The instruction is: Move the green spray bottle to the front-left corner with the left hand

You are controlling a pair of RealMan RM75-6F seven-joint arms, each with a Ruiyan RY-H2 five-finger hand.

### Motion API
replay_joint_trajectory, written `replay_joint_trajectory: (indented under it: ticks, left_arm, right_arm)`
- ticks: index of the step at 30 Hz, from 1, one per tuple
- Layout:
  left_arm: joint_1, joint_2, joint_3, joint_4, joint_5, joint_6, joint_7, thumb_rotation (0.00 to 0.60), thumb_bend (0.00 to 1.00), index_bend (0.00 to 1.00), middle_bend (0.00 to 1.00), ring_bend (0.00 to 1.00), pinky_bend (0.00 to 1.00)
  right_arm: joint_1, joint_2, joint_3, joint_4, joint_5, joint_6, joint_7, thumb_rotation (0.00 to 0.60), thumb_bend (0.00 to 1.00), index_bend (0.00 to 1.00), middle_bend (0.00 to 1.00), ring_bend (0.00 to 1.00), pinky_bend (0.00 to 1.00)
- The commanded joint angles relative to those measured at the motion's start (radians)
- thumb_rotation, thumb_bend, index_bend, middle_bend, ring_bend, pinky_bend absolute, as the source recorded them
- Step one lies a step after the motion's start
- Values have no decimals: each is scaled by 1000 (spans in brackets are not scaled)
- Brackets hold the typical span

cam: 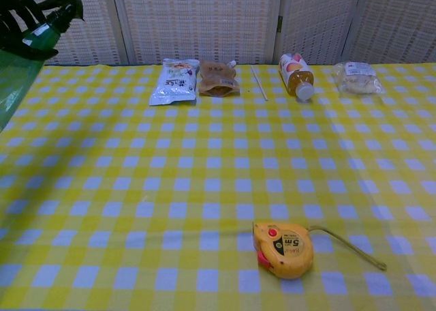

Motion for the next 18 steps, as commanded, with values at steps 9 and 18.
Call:
replay_joint_trajectory:
  ticks: [9, 18]
  left_arm:
    - [114, -79, -151, 85, -30, 173, -613, 600, 597, 560, 825, 742, 484]
    - [148, -212, -137, 299, -4, 252, -859, 600, 601, 564, 826, 727, 448]
  right_arm:
    - [-10, 9, -9, -9, 8, -11, 21, 600, 309, 0, 0, 0, 0]
    - [-20, 8, -20, -13, -8, -1, 15, 600, 308, 0, 0, 0, 0]
